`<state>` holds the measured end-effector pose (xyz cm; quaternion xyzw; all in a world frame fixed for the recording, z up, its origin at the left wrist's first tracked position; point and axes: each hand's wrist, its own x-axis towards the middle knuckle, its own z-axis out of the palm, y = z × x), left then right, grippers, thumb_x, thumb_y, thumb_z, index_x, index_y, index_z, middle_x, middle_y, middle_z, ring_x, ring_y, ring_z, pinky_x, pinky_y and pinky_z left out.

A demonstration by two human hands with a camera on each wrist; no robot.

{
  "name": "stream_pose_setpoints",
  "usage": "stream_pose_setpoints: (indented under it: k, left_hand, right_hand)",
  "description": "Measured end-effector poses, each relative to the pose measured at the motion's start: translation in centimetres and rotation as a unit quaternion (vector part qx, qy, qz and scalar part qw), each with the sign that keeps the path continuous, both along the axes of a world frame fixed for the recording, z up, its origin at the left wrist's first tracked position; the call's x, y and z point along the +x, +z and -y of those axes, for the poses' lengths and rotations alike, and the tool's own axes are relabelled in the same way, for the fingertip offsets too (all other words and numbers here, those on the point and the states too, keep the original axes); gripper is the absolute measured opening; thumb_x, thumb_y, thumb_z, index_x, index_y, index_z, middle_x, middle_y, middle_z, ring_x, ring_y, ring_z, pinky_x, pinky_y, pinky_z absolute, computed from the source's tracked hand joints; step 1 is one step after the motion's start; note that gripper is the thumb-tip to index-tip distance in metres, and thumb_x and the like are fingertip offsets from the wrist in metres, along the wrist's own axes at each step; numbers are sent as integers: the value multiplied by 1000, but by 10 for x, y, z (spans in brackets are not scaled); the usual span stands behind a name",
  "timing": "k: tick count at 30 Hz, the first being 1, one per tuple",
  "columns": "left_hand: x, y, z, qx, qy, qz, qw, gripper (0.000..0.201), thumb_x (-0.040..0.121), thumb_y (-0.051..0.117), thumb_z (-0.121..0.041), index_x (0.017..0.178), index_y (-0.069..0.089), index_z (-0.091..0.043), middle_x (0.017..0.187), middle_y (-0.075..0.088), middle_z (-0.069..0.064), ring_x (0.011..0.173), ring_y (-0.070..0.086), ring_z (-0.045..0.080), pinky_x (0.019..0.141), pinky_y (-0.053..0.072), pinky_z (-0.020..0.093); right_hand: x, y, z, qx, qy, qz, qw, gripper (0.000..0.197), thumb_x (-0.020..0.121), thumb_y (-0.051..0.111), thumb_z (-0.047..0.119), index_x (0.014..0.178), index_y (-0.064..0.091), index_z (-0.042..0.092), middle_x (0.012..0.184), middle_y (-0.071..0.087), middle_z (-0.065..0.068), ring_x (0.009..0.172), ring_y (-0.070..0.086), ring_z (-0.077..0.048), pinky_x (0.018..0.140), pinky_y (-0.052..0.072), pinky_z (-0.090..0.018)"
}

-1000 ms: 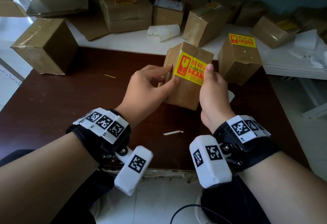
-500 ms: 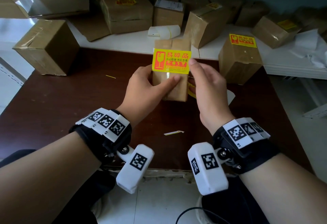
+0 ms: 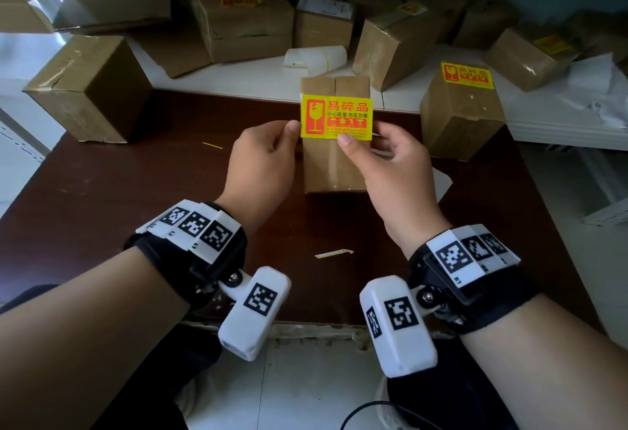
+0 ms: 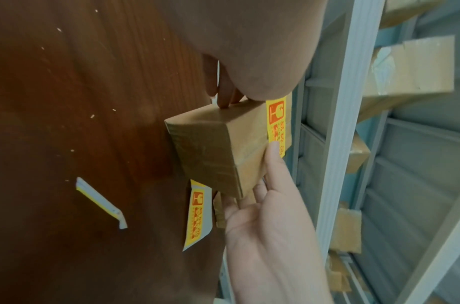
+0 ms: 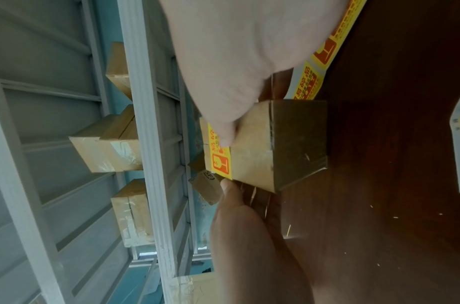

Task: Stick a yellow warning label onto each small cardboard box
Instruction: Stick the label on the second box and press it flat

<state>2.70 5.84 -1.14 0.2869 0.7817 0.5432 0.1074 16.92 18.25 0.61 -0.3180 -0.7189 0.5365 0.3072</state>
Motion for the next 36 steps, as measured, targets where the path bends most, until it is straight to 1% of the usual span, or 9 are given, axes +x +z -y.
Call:
stream_pose_setpoints:
  k: [10,13,20,25,29,32,33,34,36]
  left_hand:
    - [7,-1,1,4,-44,-29,999,32,114,53,-39,132,79,-34,101,83,-11,92,75,8,82,61,42]
    - [7,-1,-1,11,-29,-26,999,36,115,47,-32,130,79,-33,101,81,-11,93,74,10,84,60,42]
    - [8,5,0,6,14,1,1000,51,104,60,-66,121,75,-21,103,76,-10,96,71,8,78,54,31]
    - [2,8,-1,41,81,37,995,47,98,70,-67,95,68,-20,87,71,-9,79,66,5,72,53,30]
    - [-5,10,-1,75,93,96,988,55,98,66,-66,73,52,-19,69,53,-4,68,51,14,67,43,36]
    - [-8,10,-4,90,85,159,979,50,92,65,-67,75,53,-21,74,52,5,71,51,21,68,45,42]
    - [-8,10,-6,76,86,169,979,47,93,64,-64,78,56,-20,75,53,6,72,53,21,68,46,42]
    - [-8,9,-7,59,84,175,979,44,95,64,-60,81,58,-19,76,55,5,72,54,21,69,47,41]
    - [-9,8,-9,32,68,190,979,38,100,64,-52,88,63,-16,79,60,6,73,59,23,69,53,43]
  right_hand:
    - [1,2,-6,-37,-32,42,998,36,113,54,50,97,80,32,94,80,15,92,73,2,95,59,-38]
    - [-2,0,-1,-40,-23,26,999,46,99,71,61,128,77,26,116,81,6,111,75,-9,106,60,-46]
    - [-1,4,-1,-45,-32,40,998,22,104,68,47,91,85,50,104,85,3,105,77,-13,105,59,-50]
    - [1,10,1,-56,-4,-4,998,54,102,64,53,105,81,2,111,77,-24,106,72,-32,107,54,-39]
    - [-1,6,1,-67,37,-23,997,78,95,64,59,121,63,-15,127,60,-42,122,55,-54,95,54,-52]
    - [1,7,2,-76,47,3,996,72,101,63,55,125,62,-13,132,57,-40,125,53,-49,84,30,-34]
    - [1,7,3,-83,47,17,995,67,104,62,54,123,66,-10,132,60,-37,124,55,-45,115,23,-54]
    - [1,7,4,-90,46,32,994,66,103,62,55,121,68,-8,131,62,-35,124,58,-44,102,57,-52]
    - [1,7,6,-101,46,56,992,76,96,61,65,122,65,-7,130,63,-34,123,60,-47,109,52,-65]
